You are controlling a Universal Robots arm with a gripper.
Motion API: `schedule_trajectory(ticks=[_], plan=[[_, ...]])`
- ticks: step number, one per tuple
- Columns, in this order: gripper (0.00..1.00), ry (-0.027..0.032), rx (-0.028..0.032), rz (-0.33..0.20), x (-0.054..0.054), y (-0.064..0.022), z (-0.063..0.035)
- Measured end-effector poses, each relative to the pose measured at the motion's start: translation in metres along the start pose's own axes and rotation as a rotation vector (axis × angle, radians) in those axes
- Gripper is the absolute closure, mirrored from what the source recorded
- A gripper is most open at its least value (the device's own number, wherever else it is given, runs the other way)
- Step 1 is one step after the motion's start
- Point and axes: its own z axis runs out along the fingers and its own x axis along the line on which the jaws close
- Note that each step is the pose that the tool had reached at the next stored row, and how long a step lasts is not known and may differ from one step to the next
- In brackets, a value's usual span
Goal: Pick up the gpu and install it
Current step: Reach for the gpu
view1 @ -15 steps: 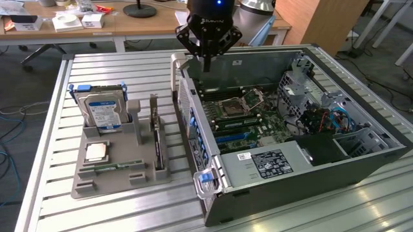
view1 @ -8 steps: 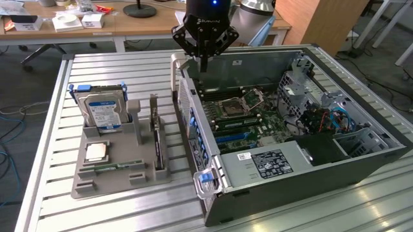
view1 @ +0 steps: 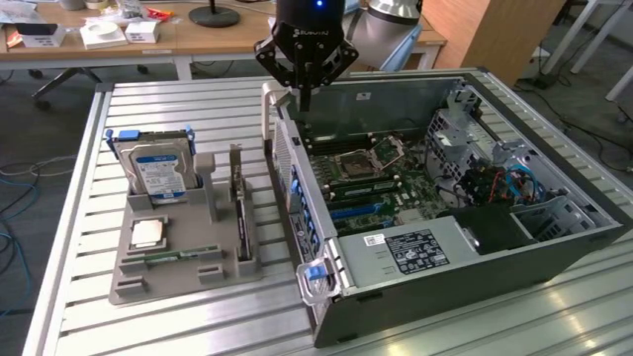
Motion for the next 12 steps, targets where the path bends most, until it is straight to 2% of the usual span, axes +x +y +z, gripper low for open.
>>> schedule_trajectory(ticks=[12], plan=[[0.9, 0.0, 0.0001, 0.0, 0.018, -0.0013, -0.0003]])
